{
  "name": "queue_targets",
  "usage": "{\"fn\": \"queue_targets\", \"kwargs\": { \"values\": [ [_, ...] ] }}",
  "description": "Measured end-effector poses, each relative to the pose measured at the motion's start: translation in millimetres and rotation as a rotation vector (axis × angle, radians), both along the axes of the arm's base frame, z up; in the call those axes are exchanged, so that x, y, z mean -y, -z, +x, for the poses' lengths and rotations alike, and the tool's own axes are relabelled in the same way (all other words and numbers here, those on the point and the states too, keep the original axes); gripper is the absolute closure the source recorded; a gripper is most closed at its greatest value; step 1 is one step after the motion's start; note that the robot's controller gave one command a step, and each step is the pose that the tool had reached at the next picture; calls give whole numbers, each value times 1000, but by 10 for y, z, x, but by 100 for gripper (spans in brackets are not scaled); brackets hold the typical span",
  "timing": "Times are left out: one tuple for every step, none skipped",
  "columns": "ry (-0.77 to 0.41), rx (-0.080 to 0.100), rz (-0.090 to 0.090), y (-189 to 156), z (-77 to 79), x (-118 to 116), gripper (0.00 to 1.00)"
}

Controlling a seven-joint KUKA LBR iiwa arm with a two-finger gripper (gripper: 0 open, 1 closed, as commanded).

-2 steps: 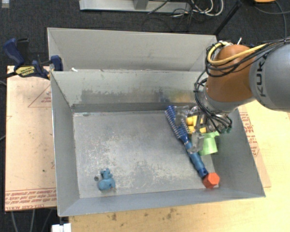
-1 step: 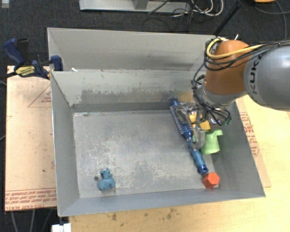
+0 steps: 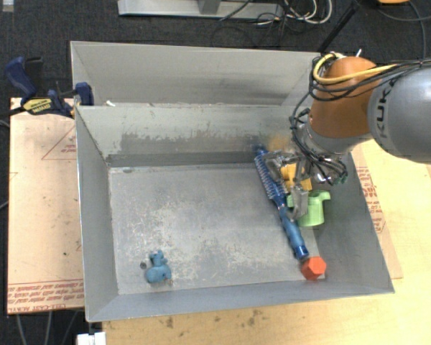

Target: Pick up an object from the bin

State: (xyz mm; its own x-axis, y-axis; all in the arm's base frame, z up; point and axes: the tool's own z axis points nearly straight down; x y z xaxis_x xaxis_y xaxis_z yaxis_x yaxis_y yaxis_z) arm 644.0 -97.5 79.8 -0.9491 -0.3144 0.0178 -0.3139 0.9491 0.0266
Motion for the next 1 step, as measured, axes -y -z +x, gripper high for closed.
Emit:
{"fn": "queue_targets", "kwargs": {
  "values": [
    [-83, 7, 3, 10, 4, 7, 0]
  ]
}}
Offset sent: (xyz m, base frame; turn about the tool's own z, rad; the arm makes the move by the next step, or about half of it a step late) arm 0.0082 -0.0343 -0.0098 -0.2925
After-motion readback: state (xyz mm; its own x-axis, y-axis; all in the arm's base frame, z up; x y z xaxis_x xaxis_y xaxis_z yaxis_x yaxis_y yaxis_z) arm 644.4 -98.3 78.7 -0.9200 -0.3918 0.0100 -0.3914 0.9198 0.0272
